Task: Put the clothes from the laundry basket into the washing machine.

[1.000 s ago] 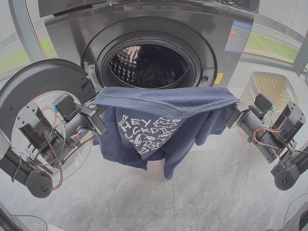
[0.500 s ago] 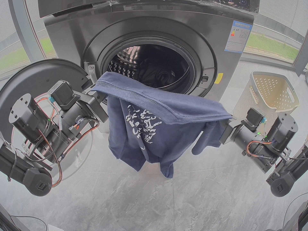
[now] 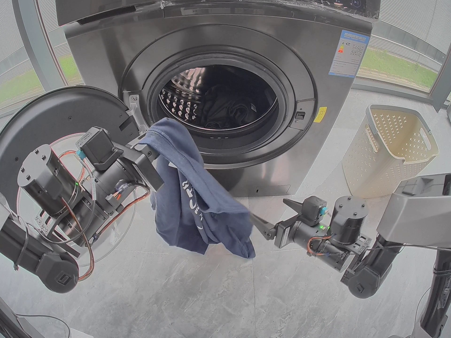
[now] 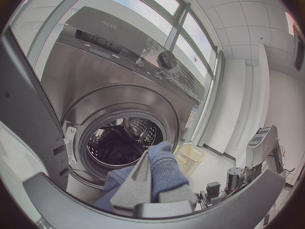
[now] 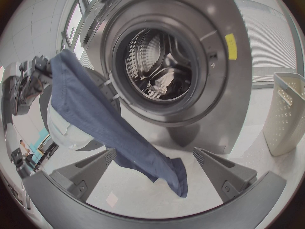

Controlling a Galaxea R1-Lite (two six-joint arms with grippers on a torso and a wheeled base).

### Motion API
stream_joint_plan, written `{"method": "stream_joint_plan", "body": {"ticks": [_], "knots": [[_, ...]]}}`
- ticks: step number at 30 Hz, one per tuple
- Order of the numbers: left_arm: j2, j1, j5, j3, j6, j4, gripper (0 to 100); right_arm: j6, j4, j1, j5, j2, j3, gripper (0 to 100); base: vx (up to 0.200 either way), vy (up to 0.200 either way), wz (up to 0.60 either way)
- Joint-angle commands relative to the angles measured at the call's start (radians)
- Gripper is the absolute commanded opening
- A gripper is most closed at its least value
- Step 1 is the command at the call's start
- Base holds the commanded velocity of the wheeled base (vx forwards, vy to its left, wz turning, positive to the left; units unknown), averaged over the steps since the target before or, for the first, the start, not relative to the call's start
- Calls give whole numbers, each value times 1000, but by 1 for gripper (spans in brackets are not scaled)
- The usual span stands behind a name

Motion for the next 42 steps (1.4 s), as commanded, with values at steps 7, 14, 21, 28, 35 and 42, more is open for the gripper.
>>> {"method": "stream_joint_plan", "body": {"ticks": [7,14,21,28,35,42], "knots": [[31,-1,21,-5,0,3,0,-2,0,105,-3,97,9,100,0,0,0],[48,-1,26,-10,0,3,0,-3,-1,188,-3,80,-19,100,0,0,0],[59,0,29,-11,0,2,0,-8,0,270,6,83,-134,100,0,0,0],[68,0,46,-14,0,0,0,-8,65,314,15,117,-281,100,0,0,0],[68,2,46,-20,0,2,0,-5,167,342,1,157,-436,100,0,0,0],[67,3,47,-25,0,2,0,-5,253,360,-7,210,-570,100,0,0,0]]}}
